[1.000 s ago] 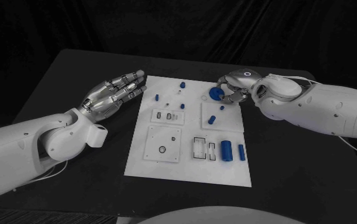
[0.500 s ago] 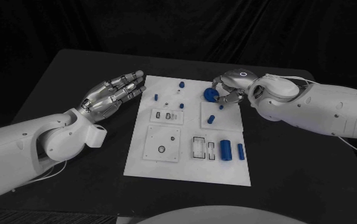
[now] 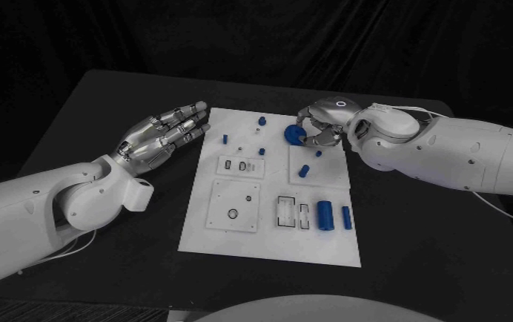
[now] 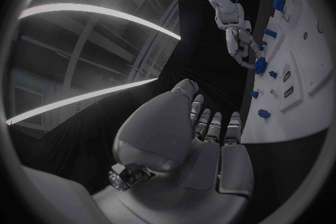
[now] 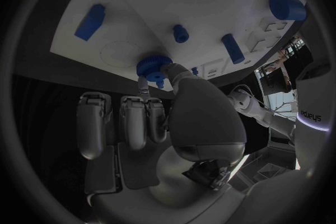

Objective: Assemble the parts on the task board

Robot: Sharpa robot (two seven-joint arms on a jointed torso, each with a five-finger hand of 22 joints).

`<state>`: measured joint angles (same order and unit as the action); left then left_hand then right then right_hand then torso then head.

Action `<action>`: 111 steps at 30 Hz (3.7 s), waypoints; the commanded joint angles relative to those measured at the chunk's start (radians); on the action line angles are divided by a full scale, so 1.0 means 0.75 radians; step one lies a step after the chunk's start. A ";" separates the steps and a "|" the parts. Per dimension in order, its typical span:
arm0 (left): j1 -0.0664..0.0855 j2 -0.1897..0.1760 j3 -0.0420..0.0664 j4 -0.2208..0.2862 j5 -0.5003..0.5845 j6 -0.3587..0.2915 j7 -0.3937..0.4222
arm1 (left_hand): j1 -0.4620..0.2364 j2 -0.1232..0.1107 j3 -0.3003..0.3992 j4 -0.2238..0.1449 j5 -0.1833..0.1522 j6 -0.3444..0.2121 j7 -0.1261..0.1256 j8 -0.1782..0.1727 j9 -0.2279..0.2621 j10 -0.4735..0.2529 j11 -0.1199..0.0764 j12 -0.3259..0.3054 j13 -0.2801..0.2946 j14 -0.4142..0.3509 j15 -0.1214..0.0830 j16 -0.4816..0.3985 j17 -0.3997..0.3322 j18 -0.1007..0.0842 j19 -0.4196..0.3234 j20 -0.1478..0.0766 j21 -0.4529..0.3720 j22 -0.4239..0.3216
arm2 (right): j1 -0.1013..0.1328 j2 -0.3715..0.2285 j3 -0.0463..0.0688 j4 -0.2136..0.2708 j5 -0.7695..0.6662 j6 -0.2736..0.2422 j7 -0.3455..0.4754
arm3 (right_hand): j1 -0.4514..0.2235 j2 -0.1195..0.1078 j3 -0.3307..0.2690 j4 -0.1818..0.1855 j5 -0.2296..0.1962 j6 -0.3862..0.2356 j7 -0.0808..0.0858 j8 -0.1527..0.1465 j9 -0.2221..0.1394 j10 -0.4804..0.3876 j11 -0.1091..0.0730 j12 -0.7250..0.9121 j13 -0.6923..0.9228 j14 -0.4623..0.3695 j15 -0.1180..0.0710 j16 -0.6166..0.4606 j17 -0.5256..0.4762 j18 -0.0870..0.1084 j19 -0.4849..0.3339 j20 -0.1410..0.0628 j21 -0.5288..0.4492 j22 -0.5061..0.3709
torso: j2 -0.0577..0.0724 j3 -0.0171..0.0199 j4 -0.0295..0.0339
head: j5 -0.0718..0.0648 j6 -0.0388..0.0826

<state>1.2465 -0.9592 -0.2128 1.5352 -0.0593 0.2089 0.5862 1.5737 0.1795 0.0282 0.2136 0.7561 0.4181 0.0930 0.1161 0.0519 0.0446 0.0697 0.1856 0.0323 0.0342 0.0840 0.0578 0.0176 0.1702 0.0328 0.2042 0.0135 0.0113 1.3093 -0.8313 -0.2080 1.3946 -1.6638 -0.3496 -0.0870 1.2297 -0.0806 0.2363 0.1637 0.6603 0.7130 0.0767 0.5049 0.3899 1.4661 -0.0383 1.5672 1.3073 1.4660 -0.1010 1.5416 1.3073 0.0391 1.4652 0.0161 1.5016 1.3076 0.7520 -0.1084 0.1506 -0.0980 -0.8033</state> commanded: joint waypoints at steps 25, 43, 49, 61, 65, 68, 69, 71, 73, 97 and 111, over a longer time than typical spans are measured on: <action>-0.003 0.021 0.001 -0.014 -0.002 0.033 -0.008 | -0.003 0.004 0.013 0.000 -0.006 -0.001 0.007 0.007 0.001 0.000 0.010 0.008 0.001 -0.002 0.009 0.005 0.001 0.015 -0.004 0.010 0.003 0.000 | 0.051 0.175 0.001 -0.067 0.009 0.026 0.032 | -0.006 0.012 0.021 -0.004 -0.043 0.041 -0.038 0.026 0.150 0.140 -0.005 0.005 0.351 0.127 -0.001 -0.013 0.291 -0.028 0.091 -0.009 0.015 0.299 | 0.001 0.0002 0.0024 | 0.003 -0.014; -0.004 0.036 0.001 -0.024 -0.002 0.044 -0.009 | -0.004 0.004 0.019 -0.002 -0.009 -0.006 0.008 0.006 0.000 -0.001 0.011 0.007 0.000 -0.003 0.010 0.004 0.001 0.015 -0.005 0.010 0.003 0.000 | 0.051 0.258 0.002 -0.120 0.009 0.102 0.017 | -0.010 0.013 0.029 -0.008 -0.066 0.031 -0.031 0.000 0.139 0.140 0.001 0.005 0.351 0.126 0.004 -0.016 0.286 -0.027 0.089 -0.004 0.012 0.298 | -0.001 -0.0006 0.0003 | 0.005 -0.009; -0.004 0.034 0.001 -0.023 -0.002 0.043 -0.009 | -0.004 0.004 0.019 -0.002 -0.009 -0.006 0.008 0.006 0.000 -0.001 0.011 0.007 0.000 -0.003 0.010 0.004 0.001 0.015 -0.005 0.010 0.003 0.000 | 0.051 0.259 0.002 -0.120 0.009 0.076 0.012 | -0.016 0.007 0.041 -0.017 -0.097 -0.006 -0.018 -0.060 0.113 0.140 0.013 0.005 0.351 0.125 0.013 -0.022 0.279 -0.025 0.084 0.006 0.004 0.294 | -0.001 -0.0005 0.0003 | 0.007 -0.010; -0.005 0.031 0.001 -0.024 -0.002 0.041 -0.010 | -0.004 0.004 0.023 -0.003 -0.011 -0.005 0.008 0.007 0.000 -0.002 0.012 0.008 0.000 -0.003 0.011 0.005 0.001 0.015 -0.004 0.010 0.003 0.000 | 0.051 0.262 0.002 -0.088 0.009 0.021 0.087 | -0.032 -0.005 -0.014 -0.027 -0.511 -0.138 -0.016 -0.288 -0.011 0.140 0.015 0.005 0.351 0.125 0.019 -0.019 0.276 -0.025 0.086 0.013 0.002 0.298 | 0.000 0.0007 -0.0040 | 0.010 -0.011; -0.005 0.033 0.001 -0.023 -0.002 0.041 -0.011 | -0.004 0.004 0.023 -0.003 -0.011 -0.005 0.008 0.007 0.000 -0.002 0.012 0.008 0.000 -0.003 0.011 0.005 0.001 0.015 -0.004 0.010 0.003 0.000 | 0.051 0.274 0.002 -0.093 0.009 0.041 0.090 | -0.036 -0.005 -0.026 -0.025 -0.525 -0.141 -0.016 -0.313 -0.029 0.140 0.016 0.005 0.351 0.124 0.018 -0.020 0.275 -0.025 0.086 0.012 0.002 0.299 | 0.001 0.0013 -0.0042 | 0.013 -0.012; -0.005 0.034 0.001 -0.024 -0.002 0.041 -0.012 | -0.004 0.004 0.023 -0.003 -0.011 -0.005 0.008 0.007 0.000 -0.002 0.012 0.008 0.000 -0.003 0.011 0.005 0.001 0.015 -0.004 0.010 0.003 0.000 | 0.051 0.283 0.002 -0.104 0.009 0.051 0.089 | -0.038 -0.005 -0.031 -0.024 -0.530 -0.136 -0.015 -0.317 -0.033 0.140 0.016 0.005 0.351 0.124 0.019 -0.019 0.276 -0.025 0.086 0.013 0.002 0.299 | 0.002 0.0023 -0.0050 | 0.014 -0.013; -0.005 0.034 0.001 -0.025 -0.002 0.041 -0.012 | -0.004 0.004 0.023 -0.003 -0.011 -0.005 0.008 0.007 0.000 -0.002 0.012 0.008 0.000 -0.003 0.011 0.005 0.001 0.015 -0.004 0.010 0.003 0.000 | 0.051 0.287 0.002 -0.109 0.009 0.055 0.088 | -0.040 -0.004 -0.033 -0.023 -0.533 -0.132 -0.014 -0.319 -0.035 0.140 0.017 0.005 0.351 0.124 0.019 -0.019 0.275 -0.025 0.087 0.013 0.002 0.299 | 0.001 0.0026 -0.0057 | 0.014 -0.014; -0.005 0.035 0.001 -0.026 -0.002 0.041 -0.012 | -0.004 0.004 0.023 -0.003 -0.011 -0.005 0.008 0.007 0.000 -0.002 0.012 0.008 0.000 -0.003 0.011 0.005 0.001 0.015 -0.004 0.010 0.003 0.000 | 0.052 0.294 0.002 -0.117 0.009 0.062 0.087 | -0.040 -0.004 -0.034 -0.023 -0.534 -0.130 -0.013 -0.320 -0.036 0.140 0.017 0.005 0.351 0.124 0.019 -0.020 0.275 -0.025 0.087 0.013 0.003 0.300 | 0.001 0.0024 -0.0060 | 0.014 -0.016; -0.005 0.037 0.001 -0.027 -0.002 0.042 -0.013 | -0.004 0.004 0.023 -0.003 -0.011 -0.005 0.008 0.007 0.000 -0.002 0.012 0.008 0.000 -0.003 0.011 0.005 0.001 0.015 -0.004 0.010 0.003 0.000 | 0.052 0.305 0.002 -0.127 0.009 0.068 0.086 | -0.041 -0.004 -0.036 -0.022 -0.536 -0.126 -0.012 -0.321 -0.037 0.140 0.018 0.005 0.351 0.124 0.020 -0.019 0.275 -0.025 0.087 0.013 0.002 0.299 | 0.001 0.0020 -0.0047 | 0.013 -0.017; -0.005 0.049 0.001 -0.036 -0.002 0.052 -0.020 | -0.005 0.004 0.025 -0.004 -0.011 -0.004 0.009 0.007 0.000 -0.002 0.012 0.009 0.001 -0.003 0.011 0.005 0.001 0.015 -0.004 0.010 0.003 0.001 | 0.046 0.409 0.002 -0.220 0.009 0.096 0.084 | -0.062 0.003 -0.085 -0.010 -0.626 -0.077 -0.003 -0.360 -0.072 0.140 0.027 0.005 0.351 0.124 0.028 -0.018 0.274 -0.025 0.088 0.020 0.002 0.302 | 0.001 0.0008 -0.0014 | 0.008 -0.029; -0.005 0.054 0.001 -0.040 -0.002 0.056 -0.020 | -0.005 0.004 0.025 -0.004 -0.011 -0.004 0.009 0.007 0.000 -0.002 0.012 0.009 0.001 -0.003 0.011 0.005 0.001 0.015 -0.004 0.010 0.003 0.001 | 0.034 0.437 0.002 -0.246 0.009 0.114 0.091 | -0.053 0.006 -0.107 -0.018 -0.629 0.003 -0.002 -0.346 -0.064 0.140 0.027 0.005 0.351 0.124 0.028 -0.017 0.274 -0.025 0.089 0.022 0.001 0.303 | 0.000 0.0007 -0.0030 | 0.012 -0.034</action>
<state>1.2439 -0.9210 -0.2128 1.5039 -0.0596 0.2346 0.5609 1.5737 0.1795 0.0405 0.2123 0.7524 0.4181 0.0930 0.1161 0.0518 0.0447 0.0697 0.1889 0.0323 0.0343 0.0840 0.0578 0.0176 0.1702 0.0292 0.2077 0.0135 0.0113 1.3385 -0.5044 -0.2069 1.2117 -1.6552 -0.2790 -0.0241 1.1916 -0.0762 0.1631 0.1490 0.1918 0.7087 0.0748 0.2401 0.3398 1.4678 -0.0255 1.5672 1.3075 1.4650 -0.0872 1.5255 1.3075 0.0236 1.4651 0.0234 1.5025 1.3075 0.7523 -0.1080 0.1487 -0.0886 -0.8285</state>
